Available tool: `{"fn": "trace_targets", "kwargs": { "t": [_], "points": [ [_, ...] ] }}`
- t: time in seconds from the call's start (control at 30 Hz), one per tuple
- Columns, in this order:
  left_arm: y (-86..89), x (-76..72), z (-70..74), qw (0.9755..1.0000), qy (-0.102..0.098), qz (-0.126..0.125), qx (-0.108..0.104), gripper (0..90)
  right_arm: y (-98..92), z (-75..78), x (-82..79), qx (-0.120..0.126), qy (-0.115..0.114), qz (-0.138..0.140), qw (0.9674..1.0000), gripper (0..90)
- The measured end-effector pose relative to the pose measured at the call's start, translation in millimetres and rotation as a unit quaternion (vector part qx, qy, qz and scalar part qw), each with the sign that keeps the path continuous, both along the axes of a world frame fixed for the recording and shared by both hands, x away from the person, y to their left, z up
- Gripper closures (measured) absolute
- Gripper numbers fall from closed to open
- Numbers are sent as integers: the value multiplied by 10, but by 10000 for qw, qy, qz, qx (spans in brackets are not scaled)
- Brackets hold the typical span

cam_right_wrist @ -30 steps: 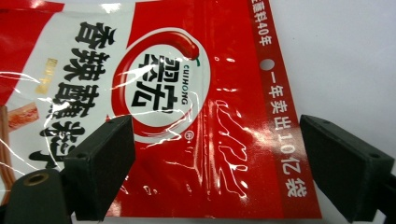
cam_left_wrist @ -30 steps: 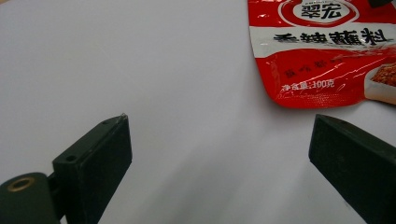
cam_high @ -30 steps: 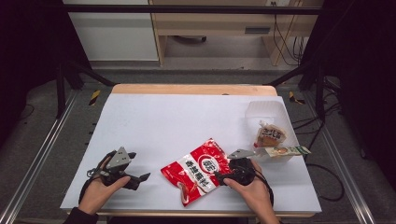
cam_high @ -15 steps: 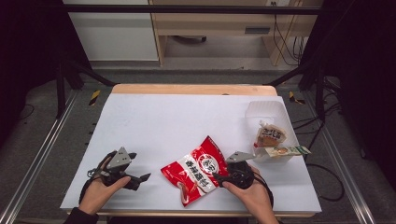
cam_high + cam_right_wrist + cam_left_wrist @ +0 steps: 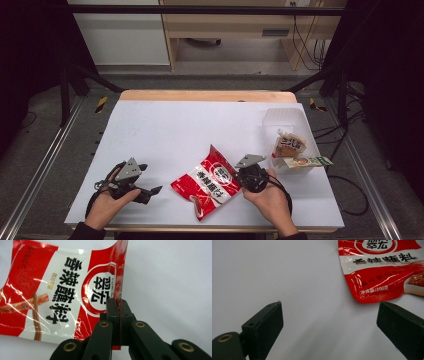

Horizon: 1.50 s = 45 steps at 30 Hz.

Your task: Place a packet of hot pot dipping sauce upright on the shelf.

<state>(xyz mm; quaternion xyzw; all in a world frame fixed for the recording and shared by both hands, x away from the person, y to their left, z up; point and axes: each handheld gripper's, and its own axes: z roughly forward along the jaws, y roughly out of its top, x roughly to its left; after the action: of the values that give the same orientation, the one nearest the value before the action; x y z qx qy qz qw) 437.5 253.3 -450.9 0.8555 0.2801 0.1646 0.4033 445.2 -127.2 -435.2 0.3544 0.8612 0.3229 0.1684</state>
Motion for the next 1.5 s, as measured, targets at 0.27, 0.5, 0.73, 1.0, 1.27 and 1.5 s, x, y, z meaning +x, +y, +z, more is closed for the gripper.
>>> {"fn": "trace_targets", "kwargs": {
  "t": [0.27, 0.5, 0.73, 1.0, 1.27, 1.5],
  "points": [
    [31, 8, 21, 10000, -2, 52, -6, 75, 233, 229, 231, -251, -393, 321, 9984, 900],
    [41, 9, 45, 9999, -15, 112, -48, 82, 413, 310, 371, -387, -679, 428, 9960, 900],
    [76, 17, 99, 9998, -66, 167, -51, 97, 586, 474, 412, -486, -903, 634, 9927, 900],
    [121, 101, 305, 9995, -212, 207, -66, 128, 747, 618, 407, -605, -1070, 824, 9890, 900],
    [62, 221, 560, 9993, -347, 124, 103, 144, 826, 730, 414, -563, -1177, 897, 9874, 900],
    [-27, 326, 733, 9990, -419, 84, 159, 150, 869, 820, 421, -546, -1294, 976, 9853, 900]
  ]
}}
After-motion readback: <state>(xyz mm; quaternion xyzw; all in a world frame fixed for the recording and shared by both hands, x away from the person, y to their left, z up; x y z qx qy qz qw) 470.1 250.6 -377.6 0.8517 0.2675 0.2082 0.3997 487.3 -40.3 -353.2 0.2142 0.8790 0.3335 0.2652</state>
